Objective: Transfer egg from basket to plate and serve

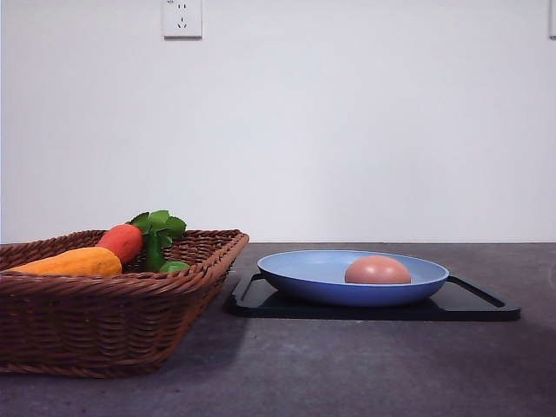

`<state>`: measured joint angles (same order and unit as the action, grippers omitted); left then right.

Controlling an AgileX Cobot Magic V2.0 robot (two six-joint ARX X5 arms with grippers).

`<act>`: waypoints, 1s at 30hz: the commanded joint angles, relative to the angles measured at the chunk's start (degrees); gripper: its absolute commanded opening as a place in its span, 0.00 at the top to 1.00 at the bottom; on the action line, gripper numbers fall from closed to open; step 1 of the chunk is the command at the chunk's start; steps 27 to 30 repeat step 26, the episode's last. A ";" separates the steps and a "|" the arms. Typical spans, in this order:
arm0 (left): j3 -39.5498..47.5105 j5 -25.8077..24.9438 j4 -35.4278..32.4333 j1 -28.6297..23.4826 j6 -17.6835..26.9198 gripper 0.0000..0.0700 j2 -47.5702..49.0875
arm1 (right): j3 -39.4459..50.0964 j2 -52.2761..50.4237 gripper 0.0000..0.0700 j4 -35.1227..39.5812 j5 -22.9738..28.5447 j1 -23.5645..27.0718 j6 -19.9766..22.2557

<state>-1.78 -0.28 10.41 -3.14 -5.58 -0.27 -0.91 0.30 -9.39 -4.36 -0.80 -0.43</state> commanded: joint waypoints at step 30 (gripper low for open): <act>1.31 -0.08 0.28 -0.13 -0.52 1.00 0.11 | 0.37 -0.09 1.00 0.35 0.09 0.02 -0.63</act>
